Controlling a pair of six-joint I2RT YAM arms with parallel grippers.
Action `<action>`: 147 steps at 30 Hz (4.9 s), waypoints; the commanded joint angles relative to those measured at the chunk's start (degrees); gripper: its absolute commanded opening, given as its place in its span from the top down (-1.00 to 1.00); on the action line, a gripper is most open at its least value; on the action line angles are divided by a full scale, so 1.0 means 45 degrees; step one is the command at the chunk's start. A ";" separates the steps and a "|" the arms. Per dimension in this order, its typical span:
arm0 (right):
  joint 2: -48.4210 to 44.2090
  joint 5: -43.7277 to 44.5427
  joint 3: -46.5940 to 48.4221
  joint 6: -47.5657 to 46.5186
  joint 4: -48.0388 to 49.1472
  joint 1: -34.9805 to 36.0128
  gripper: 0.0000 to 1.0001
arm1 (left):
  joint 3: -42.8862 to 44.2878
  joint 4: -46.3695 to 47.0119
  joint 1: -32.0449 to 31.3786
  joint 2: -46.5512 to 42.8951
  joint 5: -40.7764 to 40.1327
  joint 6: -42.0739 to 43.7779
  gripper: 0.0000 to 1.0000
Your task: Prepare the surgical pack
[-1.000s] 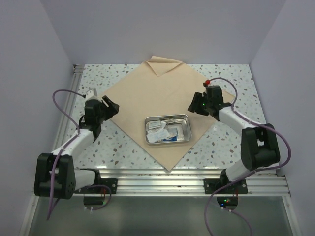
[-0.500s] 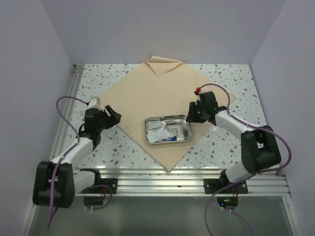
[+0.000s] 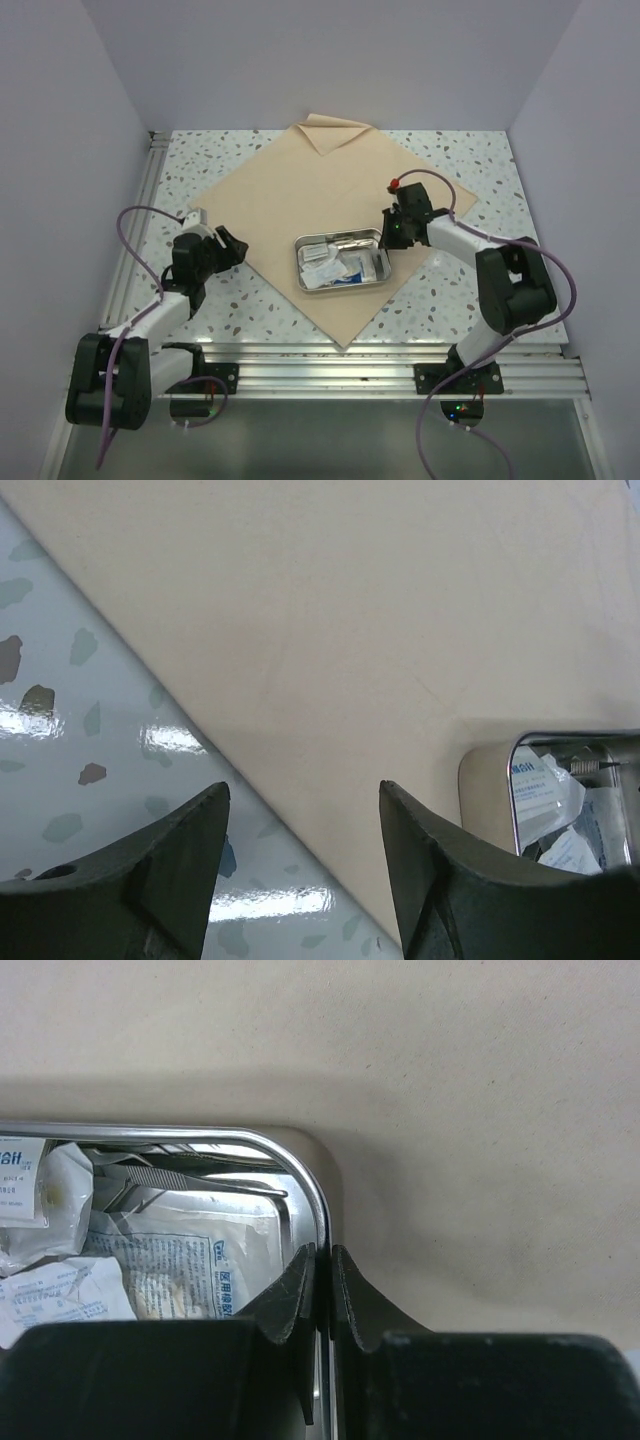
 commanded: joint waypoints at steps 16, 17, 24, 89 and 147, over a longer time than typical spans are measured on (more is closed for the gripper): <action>0.0931 0.2035 0.2446 0.0236 -0.0642 -0.0049 -0.10 | -0.0664 0.2191 0.0046 -0.1021 0.0661 0.0520 -0.36; 0.0407 0.2252 0.2349 0.0178 -0.0719 -0.0049 -0.12 | -0.0702 0.2191 0.0046 -0.1060 0.0680 0.0520 -0.36; -0.3462 0.3134 0.0341 -0.0993 -0.1071 0.0925 -0.12 | -0.0761 0.2405 0.0046 -0.1217 0.1070 0.0520 -0.71; -0.2158 0.2705 0.2190 -0.2869 -0.2281 0.7551 1.00 | -0.0352 0.6018 -0.2549 0.0774 0.5172 0.0910 -1.00; 0.0050 -0.0754 0.5707 -0.4862 -0.2947 0.4014 1.00 | 0.4413 0.4965 -0.5598 0.6516 0.4957 0.1887 0.51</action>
